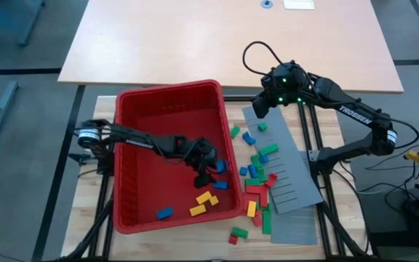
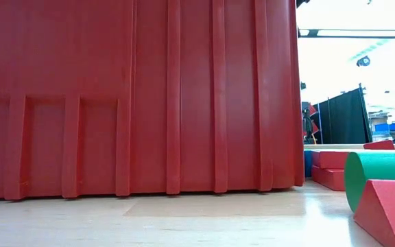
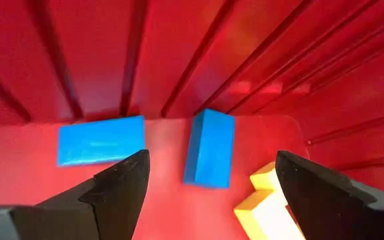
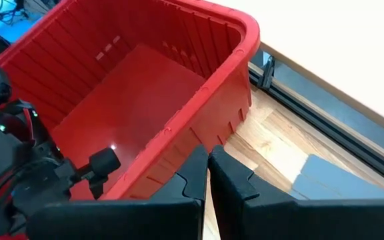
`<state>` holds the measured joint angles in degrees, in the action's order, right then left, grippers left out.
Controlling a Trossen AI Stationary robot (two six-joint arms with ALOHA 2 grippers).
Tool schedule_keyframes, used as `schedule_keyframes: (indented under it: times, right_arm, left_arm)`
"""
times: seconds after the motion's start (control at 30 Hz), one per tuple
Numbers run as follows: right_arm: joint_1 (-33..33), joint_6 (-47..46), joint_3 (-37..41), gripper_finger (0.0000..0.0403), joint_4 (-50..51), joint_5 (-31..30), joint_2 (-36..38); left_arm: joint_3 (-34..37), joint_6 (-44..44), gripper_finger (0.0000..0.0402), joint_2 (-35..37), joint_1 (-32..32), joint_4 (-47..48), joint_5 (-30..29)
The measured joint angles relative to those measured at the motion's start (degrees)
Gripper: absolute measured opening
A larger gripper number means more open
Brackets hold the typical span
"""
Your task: Sort blocks
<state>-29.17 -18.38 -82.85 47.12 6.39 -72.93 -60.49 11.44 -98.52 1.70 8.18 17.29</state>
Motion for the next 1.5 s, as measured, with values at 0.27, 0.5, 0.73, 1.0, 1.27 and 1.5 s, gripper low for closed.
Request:
schedule_keyframes:
  times: [0.27, 0.5, 0.73, 1.0, 1.27, 1.5]
  right_arm:
    - [0.00, -0.03, 0.00, 0.0000, 0.91, 0.00, -0.02]
    - [0.00, -0.03, 0.00, 0.0000, 1.02, -0.01, -0.03]
    - [0.00, -0.03, 0.00, 0.0000, 1.10, 0.00, -0.04]
    - [0.00, -0.12, 0.00, 0.0000, 1.63, 0.00, -0.04]
    - [0.00, -0.56, 0.00, 0.0000, 2.18, -0.02, -0.04]
    - [0.00, -0.67, 0.00, 0.0000, 2.02, -0.02, -0.04]
  left_arm:
    - [-0.02, -0.24, 0.0309, -4.20, -1.40, -2.70, 0.26]
    - [-0.02, -0.38, 0.0309, -6.35, -3.53, -4.35, 0.32]
    - [-0.04, 1.60, 0.0309, -8.08, -4.29, -6.92, 0.13]
    - [-0.04, 4.16, 0.0309, -10.56, -4.27, -6.96, -2.44]
    - [-0.02, 6.23, 0.0167, -11.13, -4.22, -6.70, -4.75]
    - [-0.02, 8.10, 0.0103, -10.77, -4.20, -6.73, -4.63]
